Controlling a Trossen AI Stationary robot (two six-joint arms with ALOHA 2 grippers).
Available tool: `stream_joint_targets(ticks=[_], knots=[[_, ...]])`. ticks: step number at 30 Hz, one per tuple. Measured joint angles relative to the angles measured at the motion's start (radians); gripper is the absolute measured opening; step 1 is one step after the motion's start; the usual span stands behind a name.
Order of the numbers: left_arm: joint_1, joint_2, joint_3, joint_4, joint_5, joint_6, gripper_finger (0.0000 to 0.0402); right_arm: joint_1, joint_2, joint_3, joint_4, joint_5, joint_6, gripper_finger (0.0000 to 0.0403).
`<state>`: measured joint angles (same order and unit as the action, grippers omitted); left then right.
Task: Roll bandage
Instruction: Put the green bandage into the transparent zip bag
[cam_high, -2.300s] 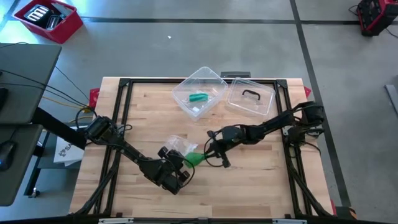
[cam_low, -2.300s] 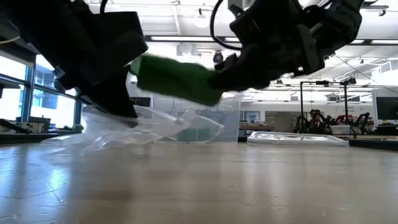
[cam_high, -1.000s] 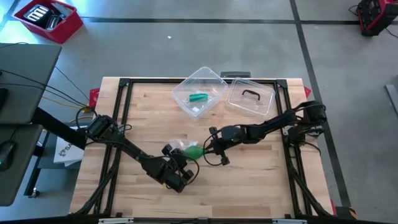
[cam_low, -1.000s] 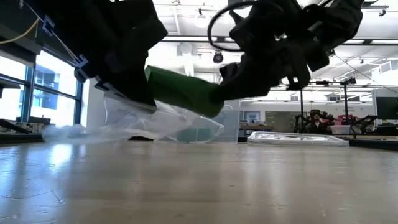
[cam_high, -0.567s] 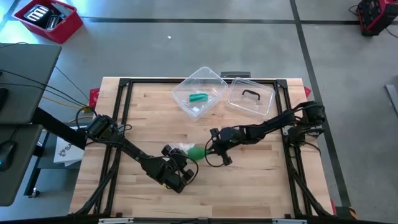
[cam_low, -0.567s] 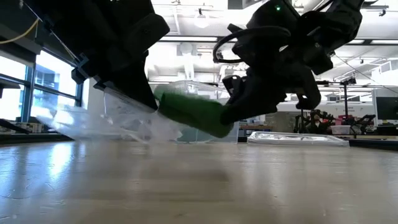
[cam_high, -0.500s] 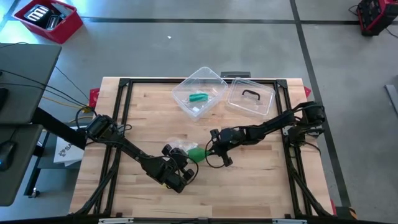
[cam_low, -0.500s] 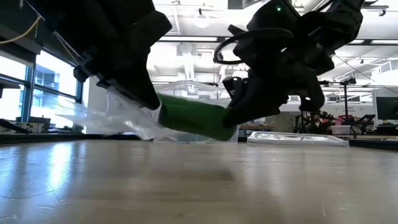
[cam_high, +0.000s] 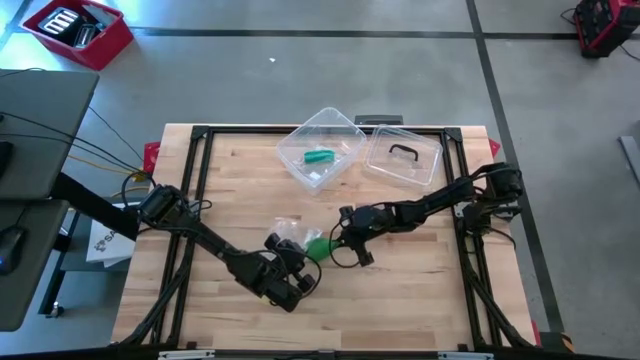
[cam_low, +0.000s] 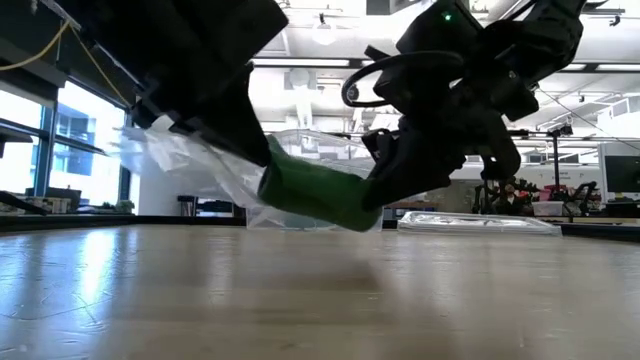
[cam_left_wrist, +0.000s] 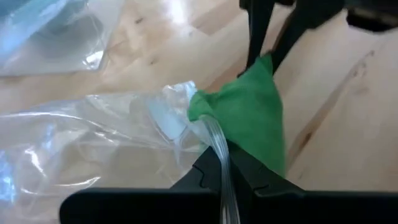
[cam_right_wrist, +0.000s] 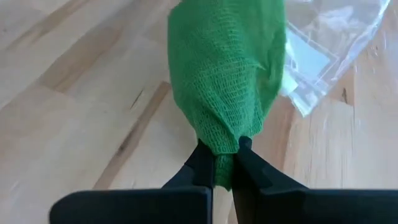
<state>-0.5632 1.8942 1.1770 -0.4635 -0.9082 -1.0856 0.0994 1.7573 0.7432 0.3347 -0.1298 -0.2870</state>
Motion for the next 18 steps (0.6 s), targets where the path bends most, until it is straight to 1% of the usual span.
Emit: stream_joint_targets(ticks=[5,9,13,15,18], knots=[[0.017,0.0,0.001,0.048,-0.036,0.006,0.0,-0.001,0.0,0.001,-0.006,0.014,0.012,0.001],[0.034,0.0,0.001,0.16,-0.035,0.105,0.0,-0.001,0.0,0.002,0.02,0.014,0.048,0.001],[0.05,0.0,0.001,0.247,-0.011,0.181,0.0,-0.005,-0.001,0.002,0.082,0.031,0.141,0.001],[0.054,0.0,0.001,0.245,-0.008,0.185,0.0,-0.006,-0.001,0.002,0.127,0.038,0.194,0.001],[0.053,0.0,0.001,0.211,-0.023,0.138,0.0,-0.006,-0.001,0.001,0.186,0.042,0.263,0.001]])
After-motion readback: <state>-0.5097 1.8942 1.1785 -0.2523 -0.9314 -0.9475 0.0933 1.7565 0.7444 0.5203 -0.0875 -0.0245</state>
